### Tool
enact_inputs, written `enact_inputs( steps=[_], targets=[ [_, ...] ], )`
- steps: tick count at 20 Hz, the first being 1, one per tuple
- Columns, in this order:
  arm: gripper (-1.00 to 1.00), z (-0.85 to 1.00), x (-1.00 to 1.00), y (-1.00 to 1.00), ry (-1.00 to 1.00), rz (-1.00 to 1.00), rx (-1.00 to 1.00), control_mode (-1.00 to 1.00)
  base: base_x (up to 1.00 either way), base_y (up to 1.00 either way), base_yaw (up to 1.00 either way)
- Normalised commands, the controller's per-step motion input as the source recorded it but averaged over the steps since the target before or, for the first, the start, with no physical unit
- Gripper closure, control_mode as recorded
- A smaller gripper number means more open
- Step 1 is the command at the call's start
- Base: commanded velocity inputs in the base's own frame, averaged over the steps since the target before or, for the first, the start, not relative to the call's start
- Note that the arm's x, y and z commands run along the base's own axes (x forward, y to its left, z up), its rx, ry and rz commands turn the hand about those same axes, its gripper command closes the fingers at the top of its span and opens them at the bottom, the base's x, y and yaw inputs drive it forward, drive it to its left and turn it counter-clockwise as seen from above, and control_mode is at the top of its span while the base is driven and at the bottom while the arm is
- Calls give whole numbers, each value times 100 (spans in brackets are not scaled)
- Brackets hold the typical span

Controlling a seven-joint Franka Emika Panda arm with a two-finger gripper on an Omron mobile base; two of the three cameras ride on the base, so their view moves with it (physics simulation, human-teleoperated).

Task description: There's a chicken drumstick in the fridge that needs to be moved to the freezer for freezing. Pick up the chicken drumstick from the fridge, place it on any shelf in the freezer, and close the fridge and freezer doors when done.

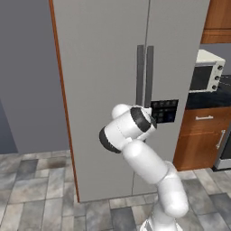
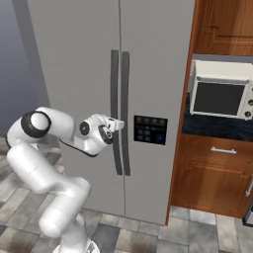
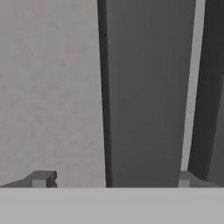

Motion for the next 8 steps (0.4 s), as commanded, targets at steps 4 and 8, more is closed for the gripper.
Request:
enact_inputs(
  steps=[4,8],
  targets=[
    [-100,0,67,29,-5,0,0,-100,0,0,0],
    [-100,0,56,50,-9,-9,0,-100,0,0,0]
  ],
)
